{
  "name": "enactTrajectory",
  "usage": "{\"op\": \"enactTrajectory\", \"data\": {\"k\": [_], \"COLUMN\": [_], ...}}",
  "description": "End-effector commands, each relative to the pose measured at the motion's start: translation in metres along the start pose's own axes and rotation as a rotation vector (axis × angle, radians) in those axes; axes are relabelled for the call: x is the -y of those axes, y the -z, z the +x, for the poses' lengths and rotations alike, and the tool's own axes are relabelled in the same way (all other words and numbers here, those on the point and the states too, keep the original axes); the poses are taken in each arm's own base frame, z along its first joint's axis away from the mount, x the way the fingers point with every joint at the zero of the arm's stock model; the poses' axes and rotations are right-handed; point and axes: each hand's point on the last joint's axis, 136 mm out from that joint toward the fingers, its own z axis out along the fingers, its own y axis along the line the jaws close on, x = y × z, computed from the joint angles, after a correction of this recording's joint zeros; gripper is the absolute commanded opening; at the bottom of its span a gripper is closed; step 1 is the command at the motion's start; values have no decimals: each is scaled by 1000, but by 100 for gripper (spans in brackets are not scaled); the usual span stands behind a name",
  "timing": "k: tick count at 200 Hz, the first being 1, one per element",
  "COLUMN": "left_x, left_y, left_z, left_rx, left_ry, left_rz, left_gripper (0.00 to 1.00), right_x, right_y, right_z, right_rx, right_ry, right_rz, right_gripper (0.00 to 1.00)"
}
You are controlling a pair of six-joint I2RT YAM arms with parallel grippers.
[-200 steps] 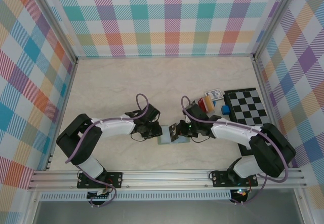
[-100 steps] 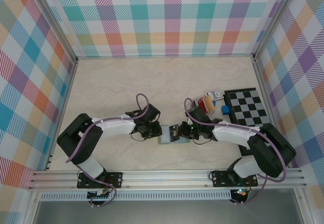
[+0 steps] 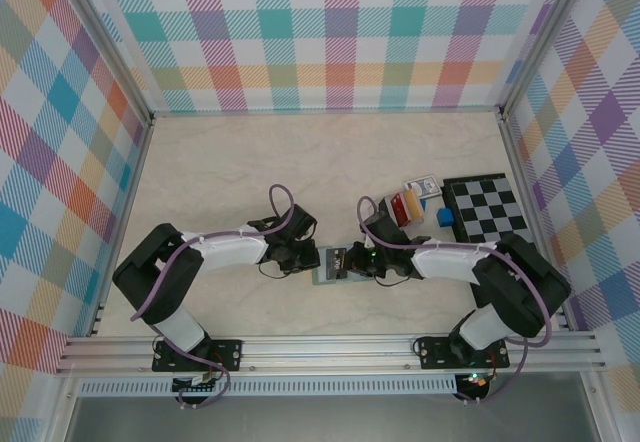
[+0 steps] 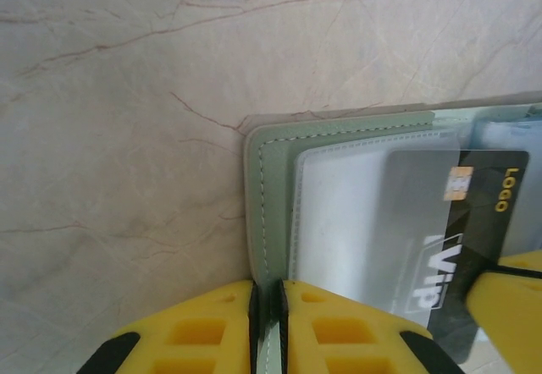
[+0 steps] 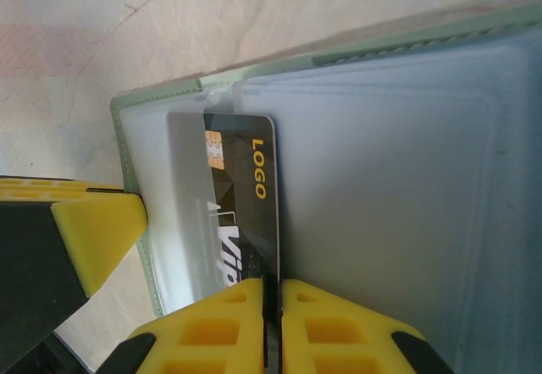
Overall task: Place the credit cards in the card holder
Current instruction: Insert the credit card into the card slot.
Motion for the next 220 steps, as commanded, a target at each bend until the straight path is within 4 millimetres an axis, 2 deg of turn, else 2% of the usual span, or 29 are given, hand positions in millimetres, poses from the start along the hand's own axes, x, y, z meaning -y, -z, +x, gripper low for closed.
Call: {"op": "enactTrajectory", "data": {"k": [1, 24, 36, 50, 69, 92, 132, 159, 194, 220], "left_x": [-3, -4, -4, -4, -4, -3, -3, -3, -3, -3], "left_y": [-6, -5, -4, -4, -4, -5, -6, -6, -6, -4], "left_z": [6, 6, 6, 6, 5, 5, 5, 6, 5, 3], "left_rx": [-39, -34, -34, -31, -31, -35, -36, -38, -34, -22], "left_ry": [-13, -16, -17, -19, -18, -22, -24, -26, -29, -34], "left_rz": [-15, -20, -23, -24, -24, -21, -19, -20, -23, -28], "left_gripper": [15, 15, 15, 15, 15, 15, 14, 14, 14, 14], "right_x": [-15, -17, -12, -5, -3, -7, -20, -25, -39, -33], "right_y": [-6, -4, 2, 8, 11, 3, -10, -17, -18, -12], "right_z": [0, 0, -1, -2, -3, -3, -6, -6, -6, -8], "right_rx": [-14, -26, -22, -13, -18, -46, -82, -106, -127, -111], "right_ry": [-1, 29, 42, 54, 73, 80, 109, 121, 147, 137], "right_rz": [-35, -11, 34, 88, 109, 103, 63, 46, -8, 38], "right_gripper": [11, 16, 18, 25, 26, 26, 16, 15, 16, 18]}}
